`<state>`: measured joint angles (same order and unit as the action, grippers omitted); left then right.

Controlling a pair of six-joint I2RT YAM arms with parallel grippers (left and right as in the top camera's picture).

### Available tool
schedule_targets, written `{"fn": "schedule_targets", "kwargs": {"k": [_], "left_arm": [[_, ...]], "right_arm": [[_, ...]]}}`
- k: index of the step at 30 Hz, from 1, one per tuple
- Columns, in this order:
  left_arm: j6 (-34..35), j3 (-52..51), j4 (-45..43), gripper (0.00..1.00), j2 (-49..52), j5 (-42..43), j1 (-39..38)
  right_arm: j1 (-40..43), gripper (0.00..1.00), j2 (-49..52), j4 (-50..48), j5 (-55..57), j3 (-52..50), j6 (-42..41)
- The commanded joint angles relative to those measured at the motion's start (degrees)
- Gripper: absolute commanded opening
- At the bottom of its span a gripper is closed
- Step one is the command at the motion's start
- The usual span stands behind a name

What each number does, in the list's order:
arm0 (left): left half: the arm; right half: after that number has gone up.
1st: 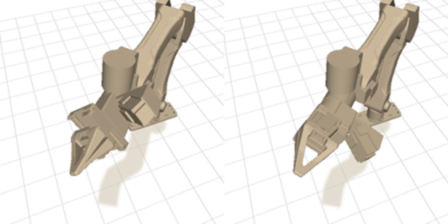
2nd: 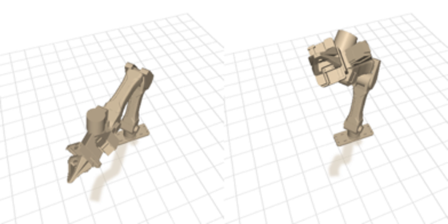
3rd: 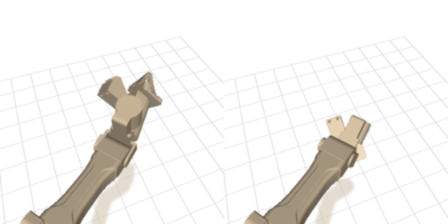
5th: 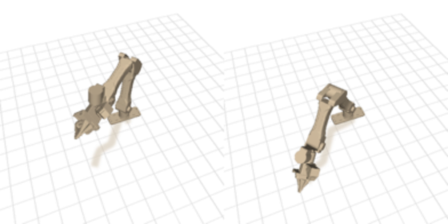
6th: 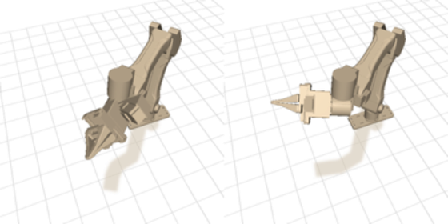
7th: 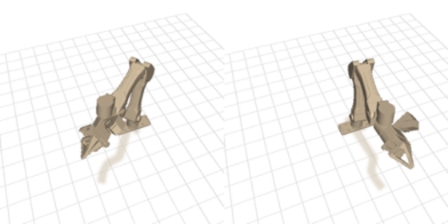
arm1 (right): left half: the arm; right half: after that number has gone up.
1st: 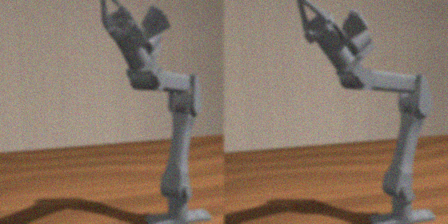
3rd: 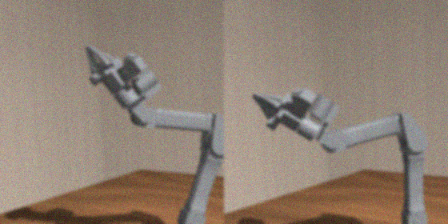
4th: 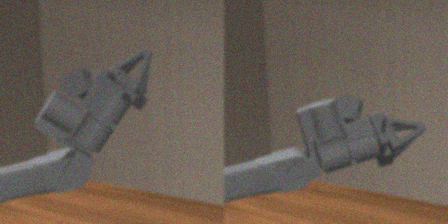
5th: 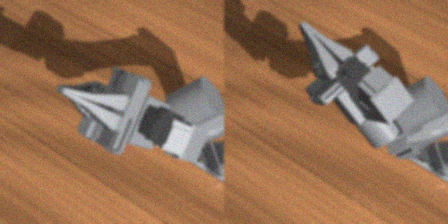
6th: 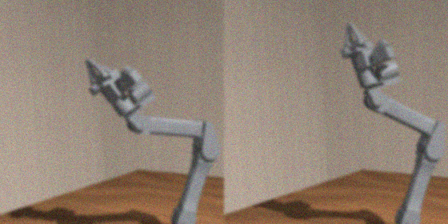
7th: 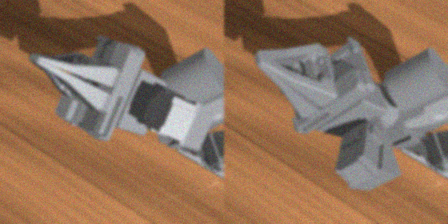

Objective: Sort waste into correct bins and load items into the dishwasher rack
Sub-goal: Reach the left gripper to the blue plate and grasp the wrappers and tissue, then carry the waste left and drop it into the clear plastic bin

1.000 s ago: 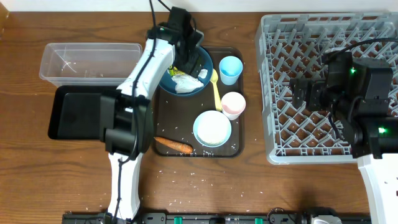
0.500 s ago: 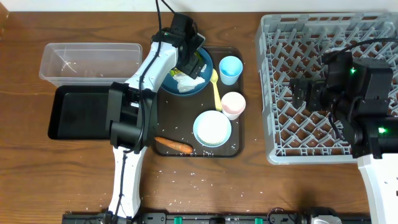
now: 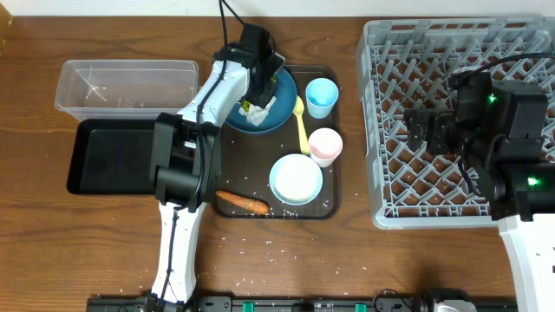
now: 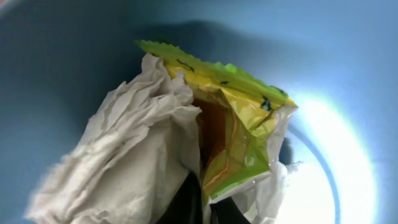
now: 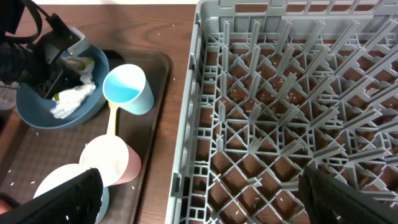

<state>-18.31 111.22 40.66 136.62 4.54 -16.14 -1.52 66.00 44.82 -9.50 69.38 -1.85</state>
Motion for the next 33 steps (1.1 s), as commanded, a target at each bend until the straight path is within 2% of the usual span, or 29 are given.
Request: {"fn": "schedule_targets", "kwargs": {"k": [1, 4, 9, 15, 18, 23, 29, 33], "left_arm": [[10.01, -0.61, 0.61, 0.06, 0.33, -0.48, 0.37], [16.41, -0.57, 1.62, 0.06, -1.95, -0.48, 0.37], [22.97, -0.28, 3.87, 0.06, -10.84, -0.5, 0.37], [23.37, -0.28, 5.62, 0.06, -23.26, -1.05, 2.51], [23.3, -0.31, 7.82, 0.06, -26.01, -3.1, 5.64], [17.66, -0.59, 10.05, 0.06, -24.5, -4.15, 13.27], [8.72, -0.7, 8.07, 0.06, -18.53, -4.09, 20.79], [7.13, -0.7, 7.69, 0.09, -14.14, -3.89, 23.5]], "right_arm": [[-0.39, 0.99, -0.09, -0.02, -0.63, 1.09, 0.63], [-0.39, 0.99, -0.09, -0.02, -0.63, 1.09, 0.63], [-0.39, 0.99, -0.09, -0.09, -0.66, 1.09, 0.61], [-0.39, 0.98, -0.09, 0.0, -0.94, 1.09, 0.61], [-0.39, 0.98, -0.09, 0.07, -1.73, 1.09, 0.59], [-0.39, 0.98, -0.09, 0.96, -1.73, 1.09, 0.59], [-0.39, 0.98, -0.09, 1.27, -1.73, 1.09, 0.61], [-0.39, 0.98, -0.09, 1.27, -1.73, 1.09, 0.61]]}}
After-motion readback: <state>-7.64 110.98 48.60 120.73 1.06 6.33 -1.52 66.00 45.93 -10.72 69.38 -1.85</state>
